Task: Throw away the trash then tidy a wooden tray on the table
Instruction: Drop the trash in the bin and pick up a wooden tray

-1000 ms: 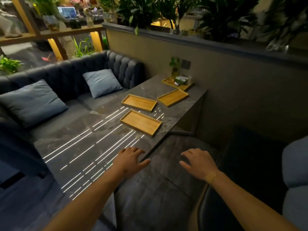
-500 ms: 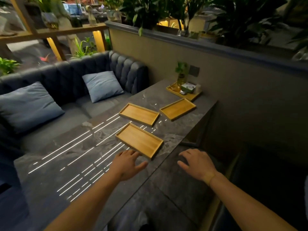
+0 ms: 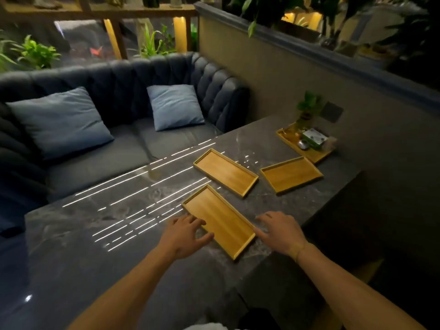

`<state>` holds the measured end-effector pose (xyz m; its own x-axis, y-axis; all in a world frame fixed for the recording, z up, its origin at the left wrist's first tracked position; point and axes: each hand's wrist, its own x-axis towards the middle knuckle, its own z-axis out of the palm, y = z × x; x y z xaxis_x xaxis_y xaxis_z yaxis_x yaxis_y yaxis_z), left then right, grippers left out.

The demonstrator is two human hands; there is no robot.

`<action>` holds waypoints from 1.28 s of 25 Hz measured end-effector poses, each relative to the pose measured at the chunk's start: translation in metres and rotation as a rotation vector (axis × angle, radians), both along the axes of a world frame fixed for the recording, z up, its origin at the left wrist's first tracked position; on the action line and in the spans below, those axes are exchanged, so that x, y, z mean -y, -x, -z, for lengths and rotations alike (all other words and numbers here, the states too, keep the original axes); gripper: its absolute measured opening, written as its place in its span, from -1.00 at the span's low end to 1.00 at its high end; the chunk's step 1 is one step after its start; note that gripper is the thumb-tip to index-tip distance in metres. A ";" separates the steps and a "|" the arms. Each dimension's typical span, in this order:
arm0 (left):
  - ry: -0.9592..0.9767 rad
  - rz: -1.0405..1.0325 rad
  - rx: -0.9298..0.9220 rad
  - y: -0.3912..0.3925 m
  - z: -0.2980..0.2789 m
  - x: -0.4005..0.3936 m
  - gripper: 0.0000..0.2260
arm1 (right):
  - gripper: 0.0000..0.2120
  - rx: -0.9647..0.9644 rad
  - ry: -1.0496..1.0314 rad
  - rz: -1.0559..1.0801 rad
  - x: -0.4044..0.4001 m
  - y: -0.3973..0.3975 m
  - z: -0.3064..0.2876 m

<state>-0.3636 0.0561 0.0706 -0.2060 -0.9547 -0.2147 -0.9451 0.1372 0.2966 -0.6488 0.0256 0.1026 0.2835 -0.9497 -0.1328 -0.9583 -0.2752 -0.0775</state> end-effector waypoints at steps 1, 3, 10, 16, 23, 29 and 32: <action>-0.003 -0.022 0.006 -0.003 0.003 0.002 -0.36 | -0.58 -0.003 -0.021 -0.027 0.011 -0.005 0.003; -0.011 -0.077 0.011 -0.009 0.008 0.007 -0.37 | -0.57 0.001 -0.066 -0.083 0.036 -0.016 0.009; -0.103 -0.343 0.041 0.001 0.041 0.023 -0.42 | -0.53 -0.005 -0.238 -0.315 0.120 -0.028 0.047; -0.249 -0.642 0.038 0.061 0.067 0.040 -0.41 | -0.50 -0.031 -0.353 -0.496 0.174 -0.013 0.075; -0.395 -1.083 -0.289 0.116 0.095 0.040 -0.37 | -0.35 -0.059 -0.633 -0.579 0.190 -0.016 0.111; -0.386 -1.182 -0.447 0.126 0.105 0.053 -0.53 | -0.24 0.130 -0.809 -0.371 0.188 -0.024 0.128; -0.363 -1.219 -0.445 0.126 0.107 0.056 -0.63 | -0.40 0.186 -0.810 -0.315 0.185 -0.025 0.132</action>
<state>-0.4894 0.0001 -0.0365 0.6088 -0.4823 -0.6298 -0.2226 -0.8659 0.4480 -0.6235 -0.1598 -0.0296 0.5997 -0.4587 -0.6557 -0.7998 -0.3176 -0.5093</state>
